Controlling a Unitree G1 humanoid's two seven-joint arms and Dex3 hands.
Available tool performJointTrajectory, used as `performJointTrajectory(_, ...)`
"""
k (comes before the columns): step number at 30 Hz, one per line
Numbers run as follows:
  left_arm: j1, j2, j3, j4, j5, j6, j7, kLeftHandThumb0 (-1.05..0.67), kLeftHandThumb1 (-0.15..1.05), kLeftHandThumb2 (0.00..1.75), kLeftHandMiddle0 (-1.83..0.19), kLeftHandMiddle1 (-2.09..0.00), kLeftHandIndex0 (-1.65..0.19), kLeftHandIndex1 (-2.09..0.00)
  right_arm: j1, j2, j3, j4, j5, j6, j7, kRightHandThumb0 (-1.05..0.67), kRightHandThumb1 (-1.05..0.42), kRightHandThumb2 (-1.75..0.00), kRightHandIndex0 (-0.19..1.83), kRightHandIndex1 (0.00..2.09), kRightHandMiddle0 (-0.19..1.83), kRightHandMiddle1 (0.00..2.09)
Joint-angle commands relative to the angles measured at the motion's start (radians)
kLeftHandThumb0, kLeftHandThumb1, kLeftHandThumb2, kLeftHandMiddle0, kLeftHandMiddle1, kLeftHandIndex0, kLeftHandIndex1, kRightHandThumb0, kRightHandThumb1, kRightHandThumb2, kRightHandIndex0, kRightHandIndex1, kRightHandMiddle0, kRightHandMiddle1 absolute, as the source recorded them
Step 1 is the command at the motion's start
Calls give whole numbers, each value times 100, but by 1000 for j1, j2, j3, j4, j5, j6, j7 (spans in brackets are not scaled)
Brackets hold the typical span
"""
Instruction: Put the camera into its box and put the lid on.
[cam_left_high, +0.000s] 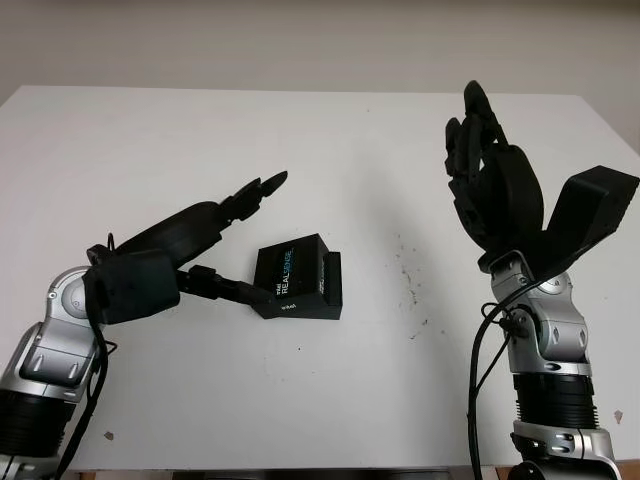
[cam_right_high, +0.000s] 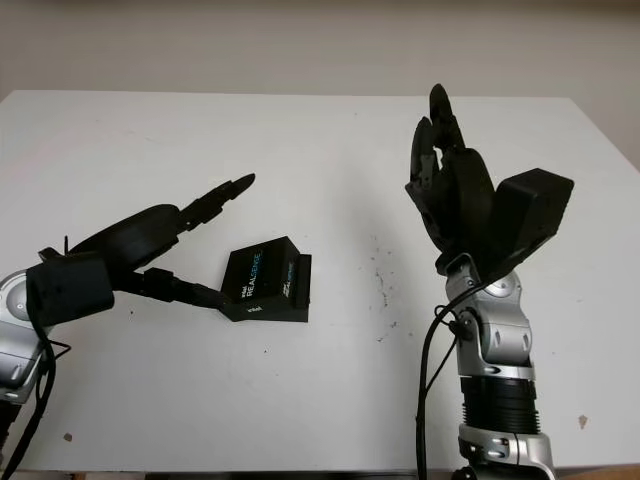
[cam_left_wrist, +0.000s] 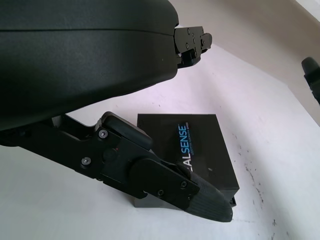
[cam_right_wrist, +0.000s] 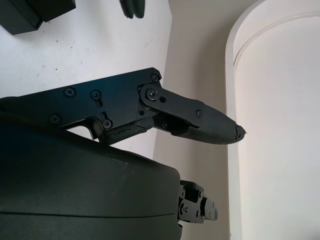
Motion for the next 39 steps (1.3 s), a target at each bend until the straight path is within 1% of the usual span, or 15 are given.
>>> performJointTrajectory(1, 11, -5, -9, 16, 10, -17, 12, -86, 88, 5, 16, -5, 18, -5, 3, 5, -4, -22, 2, 6, -4, -65, -105, -72, -17, 1, -17, 0)
performJointTrajectory(5, 8, -13, -26, 22, 41, -15, 28, -87, 88, 5, 17, -5, 19, -5, 12, 0, -1, -30, 2, 0, 5, -64, -105, -74, -18, 1, -17, 0)
performJointTrajectory(11, 12, -20, -49, 3, 63, 43, 27, -86, 87, 5, 18, -5, 19, -3, 20, 1, -2, -49, 3, 18, -4, -65, -105, -73, -18, 1, -17, 0)
performJointTrajectory(15, 14, -30, -58, 25, 68, 35, 38, -85, 86, 5, 15, -6, 17, -4, 23, 2, 3, -56, -5, 23, -9, -65, -105, -75, -19, 2, -17, 0)
performJointTrajectory(18, 15, -37, -62, 38, 73, 39, 47, -85, 85, 5, 13, -7, 16, -5, 24, 6, 0, -52, 2, 22, -10, -65, -105, -73, -18, 2, -16, 1)
performJointTrajectory(25, 26, -44, -88, 41, 147, 54, 99, -85, 86, 5, 5, -9, 15, -5, 26, 12, 4, -54, -3, 24, -24, -64, -105, -74, -19, 2, -17, 1)
performJointTrajectory(28, 43, -52, -95, 9, 188, 76, 134, -80, 84, 5, 1, -10, 14, -6, 31, 8, 7, -60, -3, 29, -20, -63, -105, -75, -19, 2, -18, 1)
performJointTrajectory(30, 58, -62, -92, -11, 217, 72, 176, -73, 83, 5, -4, -12, 11, -8, 33, 9, 9, -62, -6, 29, -23, -63, -105, -76, -19, 1, -18, 1)
performJointTrajectory(32, 72, -76, -81, -23, 210, 70, 202, -62, 81, 4, -7, -13, 7, -9, 34, 11, 10, -65, -10, 33, -29, -64, -105, -75, -18, 2, -17, 2)
performJointTrajectory(33, 76, -79, -78, -30, 206, 74, 206, -59, 81, 5, -7, -13, 7, -9, 34, 11, 10, -64, -11, 32, -29, -64, -105, -75, -18, 2, -17, 2)
performJointTrajectory(36, 77, -78, -75, -40, 199, 81, 203, -55, 80, 5, -7, -13, 6, -9, 31, 11, 11, -60, -14, 27, -26, -64, -105, -76, -19, 2, -17, 2)
performJointTrajectory(39, 77, -75, -71, -24, 195, 52, 210, -54, 79, 4, -10, -14, 3, -10, 29, 12, 9, -60, -12, 35, -27, -63, -105, -76, -18, 2, -17, 2)
